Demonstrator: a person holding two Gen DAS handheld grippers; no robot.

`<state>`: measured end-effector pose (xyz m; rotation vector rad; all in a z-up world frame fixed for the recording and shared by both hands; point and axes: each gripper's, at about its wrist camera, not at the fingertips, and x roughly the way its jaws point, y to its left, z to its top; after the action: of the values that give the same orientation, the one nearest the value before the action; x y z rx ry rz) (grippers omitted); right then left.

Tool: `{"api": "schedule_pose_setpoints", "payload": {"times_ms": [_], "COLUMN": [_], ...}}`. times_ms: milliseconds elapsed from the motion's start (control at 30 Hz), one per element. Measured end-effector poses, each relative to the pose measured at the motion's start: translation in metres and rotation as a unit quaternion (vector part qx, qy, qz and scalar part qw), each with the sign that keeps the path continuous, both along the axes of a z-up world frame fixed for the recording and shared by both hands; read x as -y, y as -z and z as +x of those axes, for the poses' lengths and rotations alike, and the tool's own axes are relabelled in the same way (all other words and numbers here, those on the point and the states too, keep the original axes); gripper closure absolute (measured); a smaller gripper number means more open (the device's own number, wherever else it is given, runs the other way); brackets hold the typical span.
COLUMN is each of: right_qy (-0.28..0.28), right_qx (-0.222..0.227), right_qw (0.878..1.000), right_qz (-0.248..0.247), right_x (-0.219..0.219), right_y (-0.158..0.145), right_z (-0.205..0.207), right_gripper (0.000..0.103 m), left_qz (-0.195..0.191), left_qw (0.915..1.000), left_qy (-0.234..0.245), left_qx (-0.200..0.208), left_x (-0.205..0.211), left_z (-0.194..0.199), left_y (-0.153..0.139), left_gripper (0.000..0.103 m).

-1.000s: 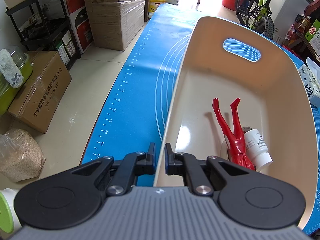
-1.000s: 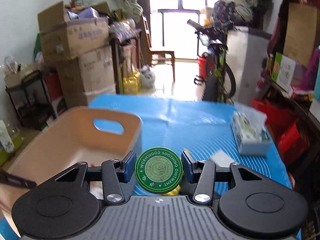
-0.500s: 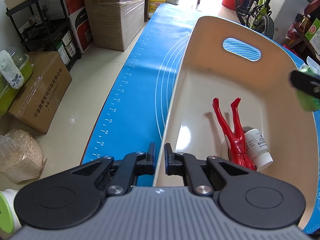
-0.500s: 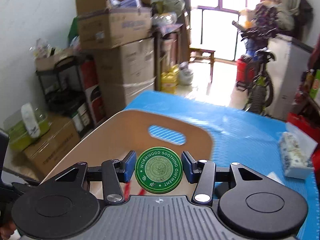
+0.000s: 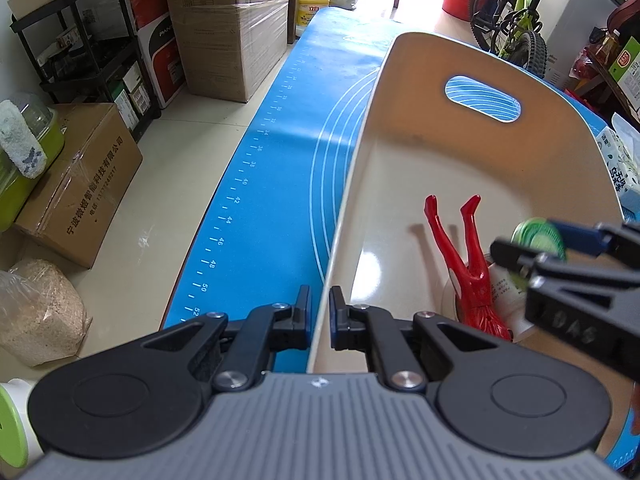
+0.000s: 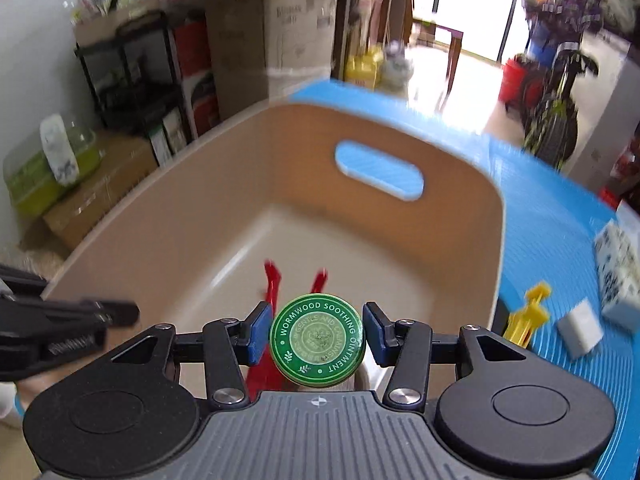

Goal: Organize rigid objects
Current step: 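Carry the green tin over the basket and open the right gripper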

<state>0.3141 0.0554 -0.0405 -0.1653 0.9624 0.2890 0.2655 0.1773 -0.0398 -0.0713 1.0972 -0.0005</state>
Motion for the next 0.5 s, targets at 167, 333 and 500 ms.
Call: {"api": "schedule_pose_setpoints", "payload": {"times_ms": [167,333,500], "right_qy": [-0.022,-0.033,-0.045], "right_qx": [-0.016,-0.002,0.019], "right_qw": [0.999,0.999,0.999], "right_qz": [-0.034,-0.027,-0.004], "right_x": [-0.012,-0.008,-0.005], "right_y": [0.006,0.000,-0.010], "right_z": [-0.004,-0.008,-0.015], "right_gripper": [0.049,0.037,0.030], "left_qz": [0.000,0.003,0.002], "left_qw": [1.0000,1.0000,1.0000], "left_qy": [0.000,0.000,0.000], "left_qx": [0.000,-0.002,-0.002], "left_x": [0.000,0.000,0.000], "left_z": [0.000,0.000,0.000], "left_y": [0.000,0.001,0.001], "left_gripper": [0.092,0.092,0.092]}}
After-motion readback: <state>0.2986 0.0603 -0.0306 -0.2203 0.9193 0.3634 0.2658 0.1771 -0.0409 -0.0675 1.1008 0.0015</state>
